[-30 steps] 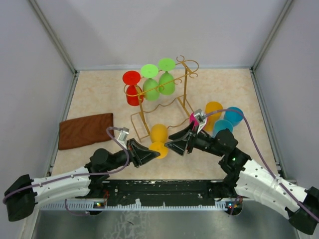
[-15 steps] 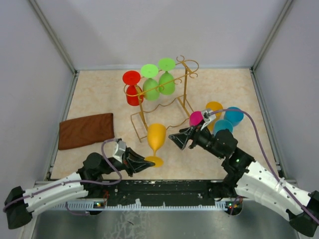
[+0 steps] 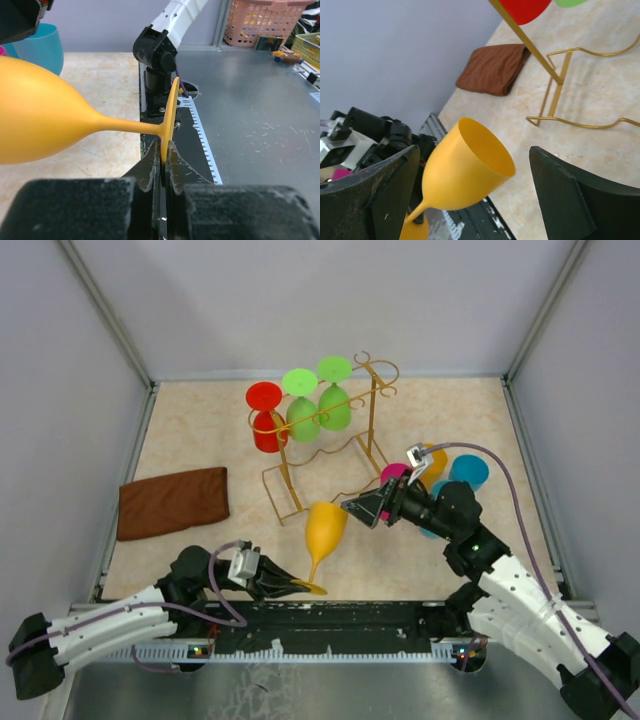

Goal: Take the wine glass off the wine glass rack
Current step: Place the wine glass at the center of the board.

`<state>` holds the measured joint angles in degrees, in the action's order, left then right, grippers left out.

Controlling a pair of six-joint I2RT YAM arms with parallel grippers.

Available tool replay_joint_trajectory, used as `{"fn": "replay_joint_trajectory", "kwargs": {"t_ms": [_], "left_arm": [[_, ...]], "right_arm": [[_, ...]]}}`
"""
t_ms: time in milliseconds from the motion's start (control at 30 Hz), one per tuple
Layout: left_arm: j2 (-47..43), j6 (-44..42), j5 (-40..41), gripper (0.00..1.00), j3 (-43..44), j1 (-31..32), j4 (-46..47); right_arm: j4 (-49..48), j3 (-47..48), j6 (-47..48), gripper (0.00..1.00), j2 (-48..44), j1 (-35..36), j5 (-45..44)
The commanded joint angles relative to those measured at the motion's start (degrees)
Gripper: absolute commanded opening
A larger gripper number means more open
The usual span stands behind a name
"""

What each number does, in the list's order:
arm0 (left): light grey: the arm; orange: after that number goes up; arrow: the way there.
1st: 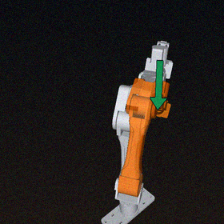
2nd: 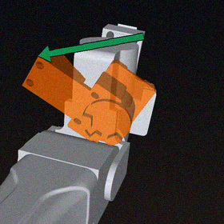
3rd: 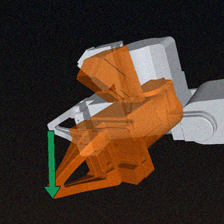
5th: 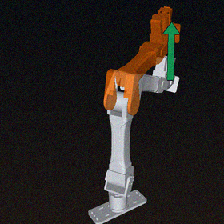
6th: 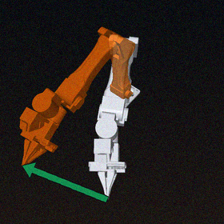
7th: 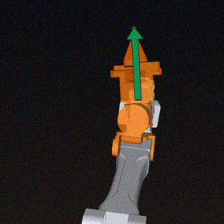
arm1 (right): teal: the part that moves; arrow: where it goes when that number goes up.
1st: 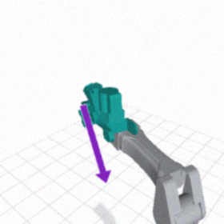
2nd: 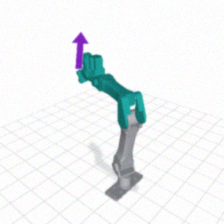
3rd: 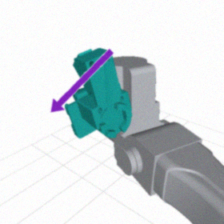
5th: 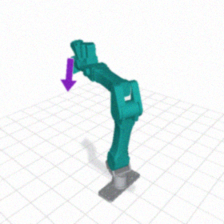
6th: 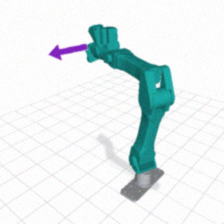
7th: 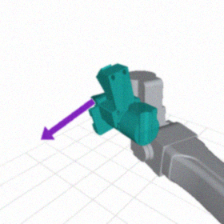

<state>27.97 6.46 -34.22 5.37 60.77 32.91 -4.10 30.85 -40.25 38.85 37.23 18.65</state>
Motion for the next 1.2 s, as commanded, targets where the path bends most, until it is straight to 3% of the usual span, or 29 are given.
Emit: {"fn": "replay_joint_trajectory", "kwargs": {"t_ms": [0, 200, 433, 700, 1067, 1167], "left_arm": [[0.2, -2.9, -5.7, 0.00, -1.0, 0.2, 2.0], [-0.1, -3.0, -9.4, 0.00, -0.7, 0.2, 2.4], [-0.7, -3.5, -9.8, 0.00, -0.7, 0.2, 2.1], [-0.8, -2.5, -10.1, 0.00, -0.6, 0.2, 1.6], [-3.4, -4.6, -1.8, 0.00, -0.3, 0.2, -6.3], [-2.9, -3.9, -1.2, 0.00, 0.1, 0.2, -6.2]], "right_arm": [[-11.6, -1.5, -6.8, 0.88, 2.2, -2.3, 13.3], [-17.2, -2.1, -7.5, 0.87, 7.7, -2.3, 22.7], [-28.1, -6.3, -12.9, 0.72, 7.7, -2.3, 30.5], [-28.3, -5.5, -12.0, 0.68, 7.6, -2.3, 41.1], [-35.7, -8.4, -15.7, 0.26, 2.1, -2.3, 42.9], [-35.6, -8.7, -15.1, 0.19, 0.3, -2.2, 43.9]]}}
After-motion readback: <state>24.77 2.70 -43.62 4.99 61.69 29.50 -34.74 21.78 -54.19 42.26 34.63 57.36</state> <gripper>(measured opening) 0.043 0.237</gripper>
